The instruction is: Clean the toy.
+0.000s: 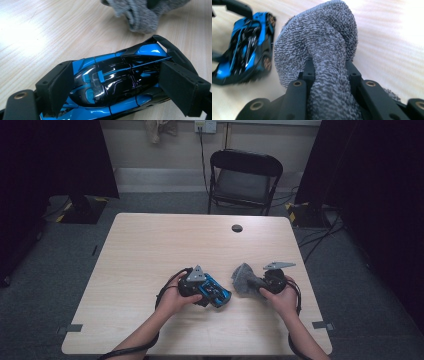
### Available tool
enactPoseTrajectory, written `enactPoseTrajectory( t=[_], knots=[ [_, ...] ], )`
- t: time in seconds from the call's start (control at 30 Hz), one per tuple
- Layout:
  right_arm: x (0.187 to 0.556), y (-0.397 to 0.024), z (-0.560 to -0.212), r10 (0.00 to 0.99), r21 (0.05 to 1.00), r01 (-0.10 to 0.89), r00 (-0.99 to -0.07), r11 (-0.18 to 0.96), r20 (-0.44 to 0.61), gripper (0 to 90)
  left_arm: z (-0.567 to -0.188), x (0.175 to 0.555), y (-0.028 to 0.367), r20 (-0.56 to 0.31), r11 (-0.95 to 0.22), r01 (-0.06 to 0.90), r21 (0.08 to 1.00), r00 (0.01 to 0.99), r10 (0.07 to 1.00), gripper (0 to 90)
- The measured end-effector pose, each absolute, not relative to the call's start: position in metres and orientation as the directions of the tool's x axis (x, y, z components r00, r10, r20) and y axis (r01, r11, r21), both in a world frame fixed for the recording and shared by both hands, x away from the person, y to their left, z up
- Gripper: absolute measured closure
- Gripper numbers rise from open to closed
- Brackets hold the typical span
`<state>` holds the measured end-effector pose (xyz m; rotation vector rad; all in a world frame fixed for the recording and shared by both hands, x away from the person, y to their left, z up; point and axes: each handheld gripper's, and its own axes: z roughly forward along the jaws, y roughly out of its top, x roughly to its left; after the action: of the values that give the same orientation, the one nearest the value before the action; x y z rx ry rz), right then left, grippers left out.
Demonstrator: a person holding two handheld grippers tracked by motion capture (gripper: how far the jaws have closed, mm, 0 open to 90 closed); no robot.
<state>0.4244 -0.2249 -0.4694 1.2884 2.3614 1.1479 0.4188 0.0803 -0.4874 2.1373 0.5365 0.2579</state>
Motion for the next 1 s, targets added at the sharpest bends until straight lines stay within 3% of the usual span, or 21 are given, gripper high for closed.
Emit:
enactPoseTrajectory(
  t=[0.7,1.0],
  knots=[
    [0.463,-0.153,-0.471,0.837,0.724,0.637,-0.525,0.265,0.156,69.4,-0.488,0.418,0.081,-0.017,-0.505,0.283,0.815,0.883,0.469,13.1],
    [0.466,-0.123,-0.481,0.817,0.699,0.633,-0.564,0.334,0.12,68.4,-0.488,0.419,0.081,-0.021,-0.501,0.283,0.818,0.885,0.466,13.2]
  ],
)
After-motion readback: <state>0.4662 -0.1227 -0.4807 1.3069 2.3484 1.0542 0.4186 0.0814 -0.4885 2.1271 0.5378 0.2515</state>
